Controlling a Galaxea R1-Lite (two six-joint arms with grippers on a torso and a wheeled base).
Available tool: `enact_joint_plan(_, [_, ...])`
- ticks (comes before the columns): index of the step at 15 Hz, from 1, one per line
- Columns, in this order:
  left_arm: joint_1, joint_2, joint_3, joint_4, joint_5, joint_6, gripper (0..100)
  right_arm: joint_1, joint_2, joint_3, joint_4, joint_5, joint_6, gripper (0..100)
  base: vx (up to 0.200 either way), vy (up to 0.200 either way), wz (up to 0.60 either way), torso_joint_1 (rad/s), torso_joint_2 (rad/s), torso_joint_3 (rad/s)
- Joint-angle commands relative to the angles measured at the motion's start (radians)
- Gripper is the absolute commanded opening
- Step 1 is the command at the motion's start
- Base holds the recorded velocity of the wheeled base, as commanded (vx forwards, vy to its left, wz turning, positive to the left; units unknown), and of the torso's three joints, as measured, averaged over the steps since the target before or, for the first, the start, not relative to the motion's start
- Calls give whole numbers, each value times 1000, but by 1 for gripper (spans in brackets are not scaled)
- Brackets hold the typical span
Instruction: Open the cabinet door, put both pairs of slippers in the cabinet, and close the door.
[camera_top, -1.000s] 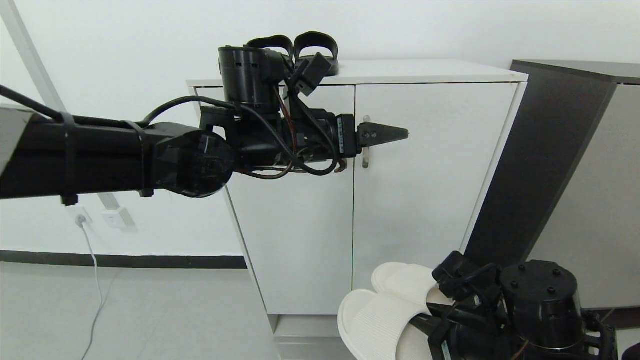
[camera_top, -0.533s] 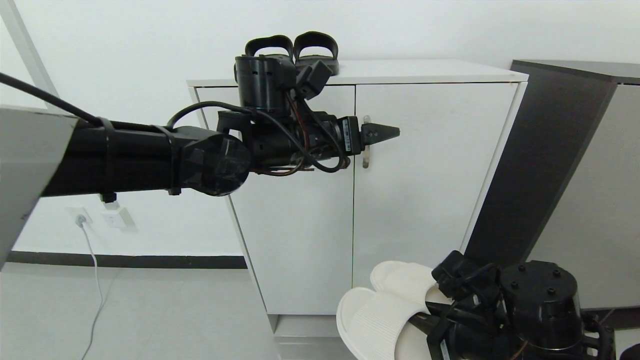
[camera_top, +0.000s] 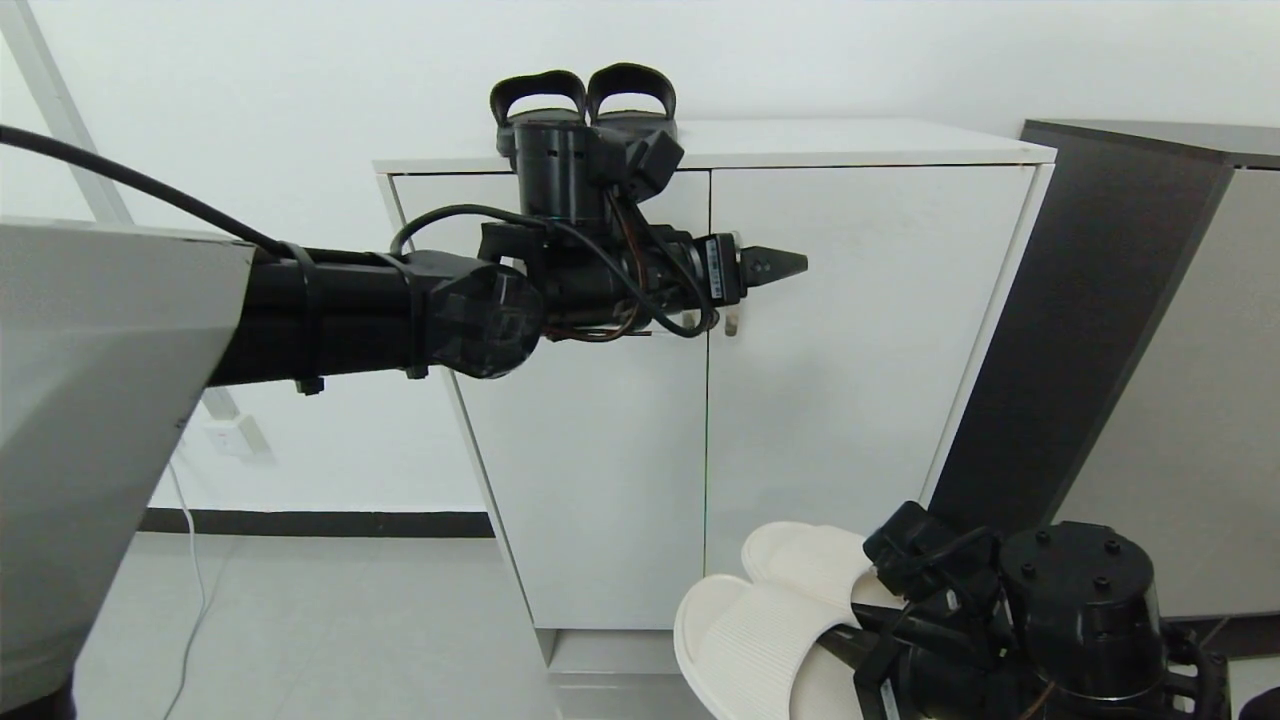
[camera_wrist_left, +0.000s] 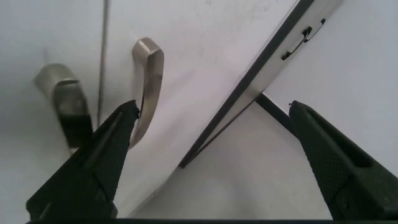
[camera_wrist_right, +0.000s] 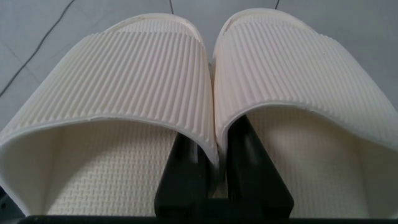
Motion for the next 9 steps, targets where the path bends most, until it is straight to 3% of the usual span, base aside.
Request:
enact_joint_plan(1, [0, 38, -51, 20, -1, -1, 100, 2, 12, 0, -1, 0, 0, 0, 0, 0, 0, 0, 0, 0])
enact_joint_plan(3, [0, 54, -102, 60, -1, -1, 100, 0, 14, -3, -1, 2, 0, 0, 0, 0, 0, 0, 0, 0])
enact_joint_plan(4, [0, 55, -109, 78, -2, -1, 0, 2, 17, -5, -1, 2, 0, 0, 0, 0, 0, 0, 0, 0])
enact_joint_plan(8, [-2, 37, -99, 78, 1, -6, 0, 0, 24, -8, -1, 2, 1, 0, 0, 0, 0, 0, 0, 0])
enact_joint_plan(9, [-19, -8, -27, 72, 4, -8, 0, 3, 18, 9, -1, 31, 1, 0, 0, 0, 0, 0, 0, 0])
